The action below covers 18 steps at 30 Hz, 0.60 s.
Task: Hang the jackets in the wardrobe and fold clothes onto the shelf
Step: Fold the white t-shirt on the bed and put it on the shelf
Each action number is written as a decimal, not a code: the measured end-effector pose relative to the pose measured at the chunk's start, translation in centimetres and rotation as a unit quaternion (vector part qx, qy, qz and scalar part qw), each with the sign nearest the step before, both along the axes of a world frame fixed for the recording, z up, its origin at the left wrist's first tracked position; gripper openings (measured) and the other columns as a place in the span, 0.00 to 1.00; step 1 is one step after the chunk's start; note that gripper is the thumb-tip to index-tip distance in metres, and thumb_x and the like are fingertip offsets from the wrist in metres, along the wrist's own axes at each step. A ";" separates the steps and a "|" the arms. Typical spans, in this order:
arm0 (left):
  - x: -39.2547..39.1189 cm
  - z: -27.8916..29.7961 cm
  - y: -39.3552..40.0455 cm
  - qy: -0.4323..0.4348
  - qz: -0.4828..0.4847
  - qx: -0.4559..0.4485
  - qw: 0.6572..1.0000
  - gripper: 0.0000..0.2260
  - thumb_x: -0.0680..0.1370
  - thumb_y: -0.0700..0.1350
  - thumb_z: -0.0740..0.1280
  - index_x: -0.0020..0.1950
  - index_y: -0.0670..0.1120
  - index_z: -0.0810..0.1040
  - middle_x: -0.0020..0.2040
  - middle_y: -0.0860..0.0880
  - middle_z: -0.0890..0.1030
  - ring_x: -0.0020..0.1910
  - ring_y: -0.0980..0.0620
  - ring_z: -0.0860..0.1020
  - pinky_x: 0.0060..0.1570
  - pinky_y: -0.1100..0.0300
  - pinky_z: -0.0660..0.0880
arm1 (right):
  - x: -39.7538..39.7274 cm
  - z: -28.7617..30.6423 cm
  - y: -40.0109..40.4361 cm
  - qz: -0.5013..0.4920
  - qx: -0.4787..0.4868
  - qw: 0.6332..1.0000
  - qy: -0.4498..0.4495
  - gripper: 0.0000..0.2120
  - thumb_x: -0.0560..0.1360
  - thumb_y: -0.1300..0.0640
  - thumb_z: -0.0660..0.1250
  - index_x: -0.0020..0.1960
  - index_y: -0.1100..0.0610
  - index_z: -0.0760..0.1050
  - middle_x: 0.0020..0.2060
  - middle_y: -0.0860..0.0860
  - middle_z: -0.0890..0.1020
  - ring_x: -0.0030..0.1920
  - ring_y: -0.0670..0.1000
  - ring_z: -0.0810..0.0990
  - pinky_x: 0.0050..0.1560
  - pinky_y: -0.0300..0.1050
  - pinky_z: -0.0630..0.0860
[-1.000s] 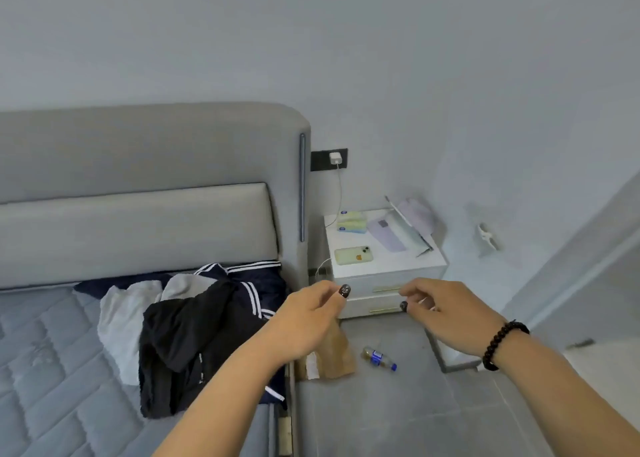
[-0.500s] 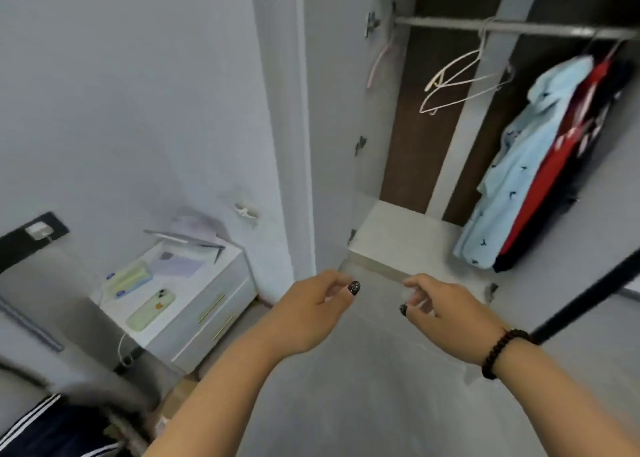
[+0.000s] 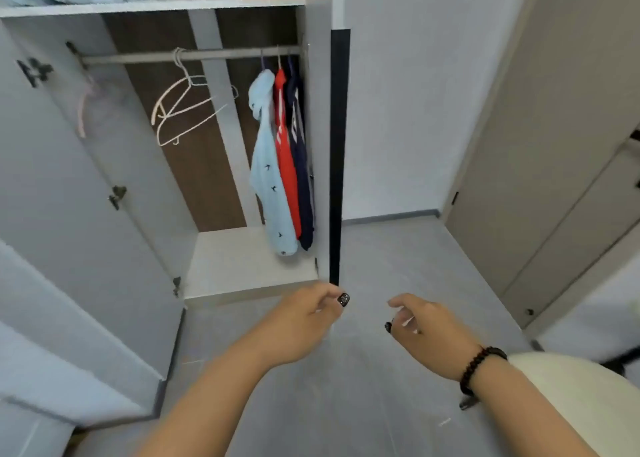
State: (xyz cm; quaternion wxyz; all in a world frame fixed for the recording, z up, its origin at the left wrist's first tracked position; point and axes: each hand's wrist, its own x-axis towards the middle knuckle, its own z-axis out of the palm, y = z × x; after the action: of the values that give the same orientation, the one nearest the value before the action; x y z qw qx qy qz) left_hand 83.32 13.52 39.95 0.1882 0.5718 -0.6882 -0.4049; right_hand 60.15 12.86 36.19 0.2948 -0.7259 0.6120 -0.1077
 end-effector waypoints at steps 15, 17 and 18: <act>-35.3 -5.0 -1.7 -0.006 -0.240 0.083 0.967 0.14 0.81 0.54 0.61 0.66 0.55 0.74 0.63 0.59 0.77 0.54 0.67 0.74 0.46 0.79 0.67 | -29.3 -4.1 11.0 -0.173 0.163 0.967 0.092 0.17 0.81 0.50 0.55 0.69 0.52 0.66 0.61 0.49 0.76 0.60 0.50 0.75 0.60 0.43 0.71; -38.8 -6.6 -0.9 -0.010 -0.283 0.113 0.952 0.15 0.81 0.53 0.61 0.67 0.55 0.73 0.64 0.59 0.76 0.54 0.69 0.74 0.47 0.80 0.67 | -31.9 -5.5 13.0 -0.214 0.173 0.957 0.093 0.19 0.81 0.49 0.54 0.71 0.49 0.62 0.64 0.46 0.74 0.63 0.48 0.73 0.62 0.41 0.70; -40.4 -7.5 -0.4 -0.016 -0.304 0.125 0.944 0.15 0.81 0.53 0.61 0.67 0.55 0.73 0.65 0.58 0.76 0.57 0.68 0.74 0.51 0.78 0.67 | -33.2 -6.2 13.9 -0.235 0.179 0.951 0.088 0.20 0.81 0.48 0.54 0.72 0.49 0.61 0.64 0.45 0.73 0.63 0.48 0.72 0.62 0.41 0.70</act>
State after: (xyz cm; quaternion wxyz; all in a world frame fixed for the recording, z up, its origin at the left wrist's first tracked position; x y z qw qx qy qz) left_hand 42.88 13.11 32.48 -0.0278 0.3612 -0.7759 -0.5165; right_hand 26.99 26.73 29.99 0.3312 -0.5035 0.7980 0.0014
